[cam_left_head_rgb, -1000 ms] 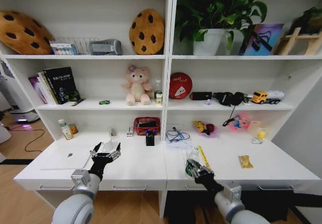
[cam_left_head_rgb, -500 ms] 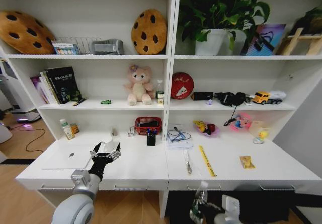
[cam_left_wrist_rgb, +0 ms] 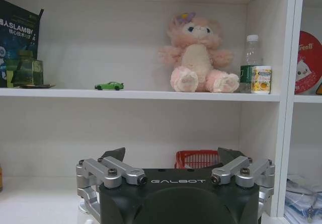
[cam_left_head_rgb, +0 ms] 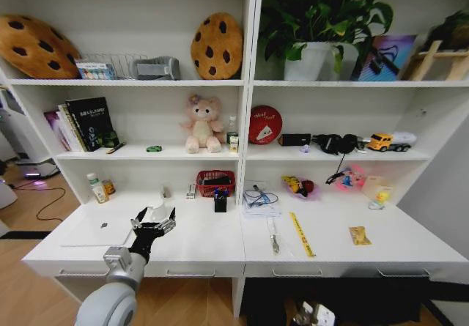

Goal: Organize the objects on the table.

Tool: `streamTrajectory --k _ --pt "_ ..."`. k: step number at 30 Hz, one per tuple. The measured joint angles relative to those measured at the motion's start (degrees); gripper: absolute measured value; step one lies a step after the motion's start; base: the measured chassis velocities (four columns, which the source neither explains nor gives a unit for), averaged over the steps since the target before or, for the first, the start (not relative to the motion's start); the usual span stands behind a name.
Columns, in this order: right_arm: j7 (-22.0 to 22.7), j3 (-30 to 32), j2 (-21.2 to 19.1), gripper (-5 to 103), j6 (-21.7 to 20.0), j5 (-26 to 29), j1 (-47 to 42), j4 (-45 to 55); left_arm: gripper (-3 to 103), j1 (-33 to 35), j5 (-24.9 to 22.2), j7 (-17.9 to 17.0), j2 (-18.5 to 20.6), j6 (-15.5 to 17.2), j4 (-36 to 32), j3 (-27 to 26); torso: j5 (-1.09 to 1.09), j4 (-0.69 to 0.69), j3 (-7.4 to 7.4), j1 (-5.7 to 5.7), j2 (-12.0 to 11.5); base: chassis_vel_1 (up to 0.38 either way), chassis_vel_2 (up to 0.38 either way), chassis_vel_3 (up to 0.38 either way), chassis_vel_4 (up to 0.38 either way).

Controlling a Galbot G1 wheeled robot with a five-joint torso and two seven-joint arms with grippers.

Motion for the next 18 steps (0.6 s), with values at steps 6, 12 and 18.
streamTrajectory --k 6,12,18 --pt "-30.3 0.8 1.8 24 7.7 -20.8 5.6 -23.1 100 0.0 0.0 0.0 0.0 0.0 0.0 0.0 0.02 -0.01 0.00 0.00 0.0 0.000 0.000 0.000 0.000" --pt "-58.7 1.1 3.6 24 34.3 -57.1 16.0 -54.1 100 0.0 0.0 0.0 0.0 0.0 0.0 0.0 0.03 0.00 0.00 0.00 0.0 0.000 0.000 0.000 0.000" --pt "-63.5 0.4 5.1 24 55.2 -69.4 25.9 -72.1 100 0.0 0.0 0.0 0.0 0.0 0.0 0.0 0.02 0.01 -0.01 0.00 0.0 0.000 0.000 0.000 0.000"
